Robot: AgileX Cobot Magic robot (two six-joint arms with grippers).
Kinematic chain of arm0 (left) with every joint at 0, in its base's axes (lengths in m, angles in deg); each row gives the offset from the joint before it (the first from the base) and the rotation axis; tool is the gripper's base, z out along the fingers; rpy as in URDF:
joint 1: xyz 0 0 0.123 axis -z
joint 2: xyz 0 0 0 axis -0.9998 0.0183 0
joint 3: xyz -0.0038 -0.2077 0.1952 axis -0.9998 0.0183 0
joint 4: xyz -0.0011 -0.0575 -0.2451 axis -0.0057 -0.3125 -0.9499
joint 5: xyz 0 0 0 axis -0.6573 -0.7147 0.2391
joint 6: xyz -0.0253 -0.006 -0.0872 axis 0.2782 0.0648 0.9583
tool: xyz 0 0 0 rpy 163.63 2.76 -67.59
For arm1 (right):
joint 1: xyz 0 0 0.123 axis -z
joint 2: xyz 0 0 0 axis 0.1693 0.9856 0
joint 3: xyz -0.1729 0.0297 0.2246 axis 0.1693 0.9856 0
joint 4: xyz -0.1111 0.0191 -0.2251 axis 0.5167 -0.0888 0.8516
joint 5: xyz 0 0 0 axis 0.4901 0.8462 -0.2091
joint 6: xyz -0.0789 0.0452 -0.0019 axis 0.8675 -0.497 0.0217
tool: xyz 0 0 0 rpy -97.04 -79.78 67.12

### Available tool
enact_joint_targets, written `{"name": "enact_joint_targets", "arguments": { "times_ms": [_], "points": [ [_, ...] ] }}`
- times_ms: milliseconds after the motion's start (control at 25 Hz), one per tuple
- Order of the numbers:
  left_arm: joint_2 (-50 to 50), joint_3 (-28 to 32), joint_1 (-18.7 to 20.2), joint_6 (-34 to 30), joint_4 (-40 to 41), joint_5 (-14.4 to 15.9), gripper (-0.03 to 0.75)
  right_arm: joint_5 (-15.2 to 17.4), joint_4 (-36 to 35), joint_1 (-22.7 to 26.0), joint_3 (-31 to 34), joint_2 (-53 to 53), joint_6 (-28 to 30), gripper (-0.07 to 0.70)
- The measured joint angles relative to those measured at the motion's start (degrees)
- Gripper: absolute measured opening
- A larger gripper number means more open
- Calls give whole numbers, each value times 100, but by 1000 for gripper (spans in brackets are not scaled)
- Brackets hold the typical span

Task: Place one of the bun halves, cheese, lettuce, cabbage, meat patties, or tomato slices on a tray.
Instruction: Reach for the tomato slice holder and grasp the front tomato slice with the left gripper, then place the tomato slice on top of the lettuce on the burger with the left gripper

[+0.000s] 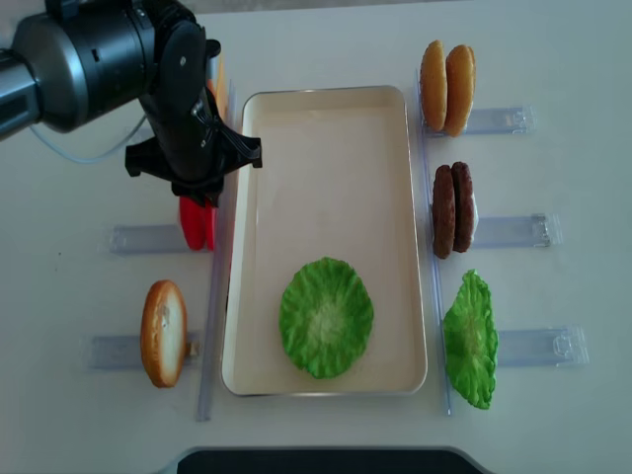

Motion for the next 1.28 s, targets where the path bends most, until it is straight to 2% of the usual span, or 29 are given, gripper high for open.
{"name": "enact_joint_targets", "arguments": {
  "times_ms": [360, 560, 800, 1040, 1280],
  "points": [
    [-725, -224, -40, -117, -67, 686, 64, 0, 0, 0, 0, 0, 0, 543],
    [-875, -231, -91, -250, -232, 774, 64, 0, 0, 0, 0, 0, 0, 543],
    [-875, -231, -115, -420, -690, 627, 64, 0, 0, 0, 0, 0, 0, 543],
    [-880, -231, -103, -426, -831, 774, 64, 0, 0, 0, 0, 0, 0, 543],
    [-1051, -231, 313, -208, -786, 965, 64, 0, 0, 0, 0, 0, 0, 543]
  ]
}}
